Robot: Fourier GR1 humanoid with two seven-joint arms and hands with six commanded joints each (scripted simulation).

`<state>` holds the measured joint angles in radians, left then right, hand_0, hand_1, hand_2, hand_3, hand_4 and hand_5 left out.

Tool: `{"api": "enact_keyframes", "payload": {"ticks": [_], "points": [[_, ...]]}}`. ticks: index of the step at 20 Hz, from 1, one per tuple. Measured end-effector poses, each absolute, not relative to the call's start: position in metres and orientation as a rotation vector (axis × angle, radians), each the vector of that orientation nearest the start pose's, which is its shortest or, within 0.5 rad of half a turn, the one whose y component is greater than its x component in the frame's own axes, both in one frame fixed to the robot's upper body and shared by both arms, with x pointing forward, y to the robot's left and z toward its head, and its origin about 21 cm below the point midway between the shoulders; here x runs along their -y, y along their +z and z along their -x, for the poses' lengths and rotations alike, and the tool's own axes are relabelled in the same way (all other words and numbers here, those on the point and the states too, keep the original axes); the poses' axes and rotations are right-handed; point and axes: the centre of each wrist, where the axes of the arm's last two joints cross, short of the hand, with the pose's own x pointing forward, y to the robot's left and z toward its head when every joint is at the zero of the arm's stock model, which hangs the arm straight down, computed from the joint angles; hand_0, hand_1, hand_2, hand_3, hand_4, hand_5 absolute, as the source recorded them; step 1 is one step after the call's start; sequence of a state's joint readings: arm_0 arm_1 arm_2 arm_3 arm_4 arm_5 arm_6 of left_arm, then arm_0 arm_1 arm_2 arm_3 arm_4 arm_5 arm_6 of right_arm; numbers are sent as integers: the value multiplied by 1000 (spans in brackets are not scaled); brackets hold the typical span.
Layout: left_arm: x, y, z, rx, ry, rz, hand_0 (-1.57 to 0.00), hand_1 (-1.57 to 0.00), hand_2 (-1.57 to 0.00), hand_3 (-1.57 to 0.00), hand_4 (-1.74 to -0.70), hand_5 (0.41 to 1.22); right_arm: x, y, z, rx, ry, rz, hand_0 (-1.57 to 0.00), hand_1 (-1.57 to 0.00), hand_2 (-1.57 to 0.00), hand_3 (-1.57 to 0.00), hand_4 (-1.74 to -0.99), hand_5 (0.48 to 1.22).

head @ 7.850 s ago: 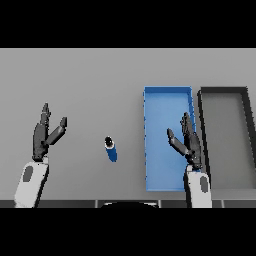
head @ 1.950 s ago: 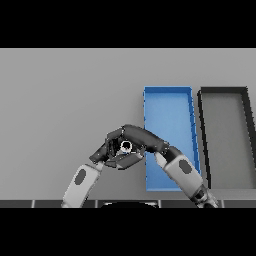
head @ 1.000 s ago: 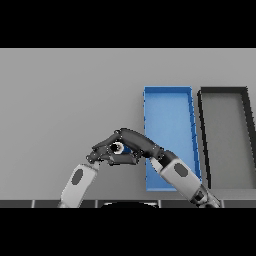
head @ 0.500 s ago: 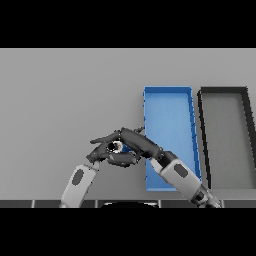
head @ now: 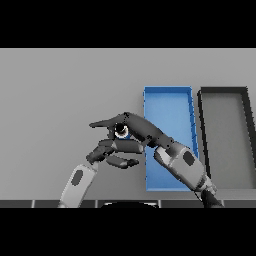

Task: Pick up the blue pipe and place it into the blue bin.

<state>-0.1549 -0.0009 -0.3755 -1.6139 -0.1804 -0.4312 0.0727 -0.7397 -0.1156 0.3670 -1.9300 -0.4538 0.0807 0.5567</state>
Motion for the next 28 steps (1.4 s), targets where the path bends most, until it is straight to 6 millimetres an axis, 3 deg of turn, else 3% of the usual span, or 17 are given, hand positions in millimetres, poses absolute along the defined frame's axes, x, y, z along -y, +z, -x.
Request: {"api": "enact_keyframes", "payload": {"ticks": [3, 6, 8, 11, 14, 19, 25, 28], "points": [[-119, 46, -262, 1552, -871, 452, -3, -2, -2, -2, -905, 435, 95, 291, -264, 1834, 806, -814, -1571, -1571, -1571, -1571, -1741, 1221], [-118, 49, -260, 1556, -872, 450, -1, -1, -1, 0, -898, 430, 117, 327, -278, 1968, 664, -670, -1571, -1571, -1571, -1571, -1741, 1221], [-119, 51, -262, 1550, -882, 427, 0, 0, 0, 0, -890, 425, 132, 343, -293, 1980, 607, -548, -1571, -1571, -1571, -1571, -1741, 1221], [-123, 46, -259, 1552, -875, 437, 0, 0, 0, 1, -886, 412, 162, 344, -315, 1963, 488, -424, -1571, -1571, -1571, -1571, -1741, 1221], [-128, 48, -259, 1572, -885, 419, 1, 1, 1, 1, -874, 413, 193, 324, -329, 1903, 433, -284, -1571, -1571, -1571, -1571, -1741, 1221], [-122, 47, -258, 1563, -893, 412, 1, 1, 1, 1, -866, 420, 237, 275, -324, 1758, 307, -207, -1571, -1571, -1571, -1571, -1741, 1221], [-123, 44, -254, 1547, -875, 436, 1, 1, 1, 1, -880, 427, 256, 210, -295, 1566, 193, -123, -1571, -1571, -1571, -1571, -1741, 1221], [-126, 46, -252, 1555, -869, 430, 1, 1, 1, 1, -884, 425, 263, 187, -283, 1463, 131, -46, -1571, -1571, -1571, -1571, -1741, 1221]]}}
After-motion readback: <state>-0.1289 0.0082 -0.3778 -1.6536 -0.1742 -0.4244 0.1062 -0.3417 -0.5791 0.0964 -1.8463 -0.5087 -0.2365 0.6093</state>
